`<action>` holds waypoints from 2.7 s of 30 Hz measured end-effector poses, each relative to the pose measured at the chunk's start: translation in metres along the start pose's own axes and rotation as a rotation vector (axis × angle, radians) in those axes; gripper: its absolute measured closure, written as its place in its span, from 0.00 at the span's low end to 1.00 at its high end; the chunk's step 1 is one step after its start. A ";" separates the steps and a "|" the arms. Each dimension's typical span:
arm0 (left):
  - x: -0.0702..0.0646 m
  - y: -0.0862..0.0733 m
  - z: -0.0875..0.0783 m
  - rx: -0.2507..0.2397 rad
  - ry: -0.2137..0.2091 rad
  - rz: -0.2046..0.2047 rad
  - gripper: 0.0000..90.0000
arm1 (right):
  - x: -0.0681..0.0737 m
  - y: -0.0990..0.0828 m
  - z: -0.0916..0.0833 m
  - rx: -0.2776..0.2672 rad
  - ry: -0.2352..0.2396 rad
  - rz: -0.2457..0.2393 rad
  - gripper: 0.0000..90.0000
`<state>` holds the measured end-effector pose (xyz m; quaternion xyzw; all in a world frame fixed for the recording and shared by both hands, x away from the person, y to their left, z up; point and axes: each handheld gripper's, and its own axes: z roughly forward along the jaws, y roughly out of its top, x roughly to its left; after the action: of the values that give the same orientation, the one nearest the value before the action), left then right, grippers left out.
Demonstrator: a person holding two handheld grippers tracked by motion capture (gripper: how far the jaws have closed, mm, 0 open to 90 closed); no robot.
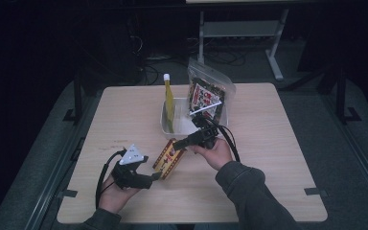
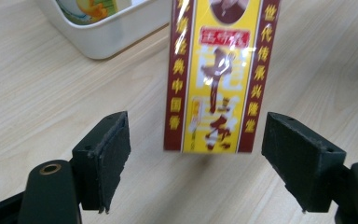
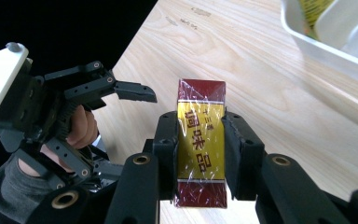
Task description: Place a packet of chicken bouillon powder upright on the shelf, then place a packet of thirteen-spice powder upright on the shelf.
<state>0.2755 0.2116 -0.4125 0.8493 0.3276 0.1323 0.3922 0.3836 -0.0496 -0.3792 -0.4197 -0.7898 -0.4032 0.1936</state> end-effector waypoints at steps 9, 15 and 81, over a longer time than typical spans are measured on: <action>0.005 -0.003 -0.001 0.000 0.007 -0.023 0.21 | 0.000 0.002 -0.016 -0.013 -0.037 -0.015 0.76; 0.008 -0.005 -0.002 -0.002 0.008 -0.026 0.21 | 0.001 0.004 -0.022 -0.024 -0.049 -0.019 0.76; 0.028 -0.015 -0.009 -0.001 0.053 -0.084 0.20 | 0.001 0.046 -0.091 -0.179 -0.304 0.060 0.75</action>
<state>0.2854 0.2420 -0.4191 0.8309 0.3731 0.1385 0.3888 0.4173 -0.1072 -0.3017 -0.5147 -0.7582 -0.3977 0.0456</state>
